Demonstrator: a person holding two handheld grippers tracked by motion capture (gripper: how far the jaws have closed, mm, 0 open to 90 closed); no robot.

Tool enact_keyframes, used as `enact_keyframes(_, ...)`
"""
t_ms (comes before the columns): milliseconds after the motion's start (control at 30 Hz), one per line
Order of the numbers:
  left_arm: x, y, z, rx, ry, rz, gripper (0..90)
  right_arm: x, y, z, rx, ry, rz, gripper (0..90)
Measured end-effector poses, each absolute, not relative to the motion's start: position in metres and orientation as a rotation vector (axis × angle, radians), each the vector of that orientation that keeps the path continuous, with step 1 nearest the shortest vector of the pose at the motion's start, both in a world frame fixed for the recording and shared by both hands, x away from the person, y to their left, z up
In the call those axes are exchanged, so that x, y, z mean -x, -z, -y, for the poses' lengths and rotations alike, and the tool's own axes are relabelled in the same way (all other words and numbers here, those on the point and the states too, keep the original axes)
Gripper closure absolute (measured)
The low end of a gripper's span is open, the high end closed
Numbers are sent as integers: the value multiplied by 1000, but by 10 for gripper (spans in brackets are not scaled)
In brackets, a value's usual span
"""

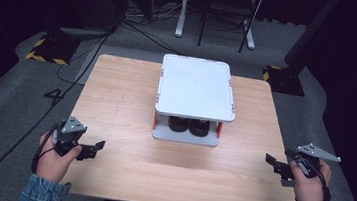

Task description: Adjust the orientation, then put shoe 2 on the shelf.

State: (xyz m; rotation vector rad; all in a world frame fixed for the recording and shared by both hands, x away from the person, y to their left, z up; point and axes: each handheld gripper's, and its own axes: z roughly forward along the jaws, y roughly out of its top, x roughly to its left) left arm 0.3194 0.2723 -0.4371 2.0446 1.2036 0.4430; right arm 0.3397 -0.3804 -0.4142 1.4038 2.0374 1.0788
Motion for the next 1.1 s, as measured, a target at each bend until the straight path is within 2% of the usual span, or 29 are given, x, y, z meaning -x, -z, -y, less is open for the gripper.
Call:
enact_keyframes(467,-327,454,-269,-2075,-421,-1208,165,-355,465,388,-1427,-978,-2096,162)
enact_keyframes(833,-335,471,-272,-2089,-473,-1205,165,-365,488,378,-1372,-933,-2131,165)
enact_keyframes(1000,-341,483,-273,-2125,-557,-1109,164,-369,494,369,-1345,-948,-2124,169)
enact_keyframes(1100,-341,485,-273,-2104,-538,-1128,164,-370,496,370,-1361,-966,-2111,182)
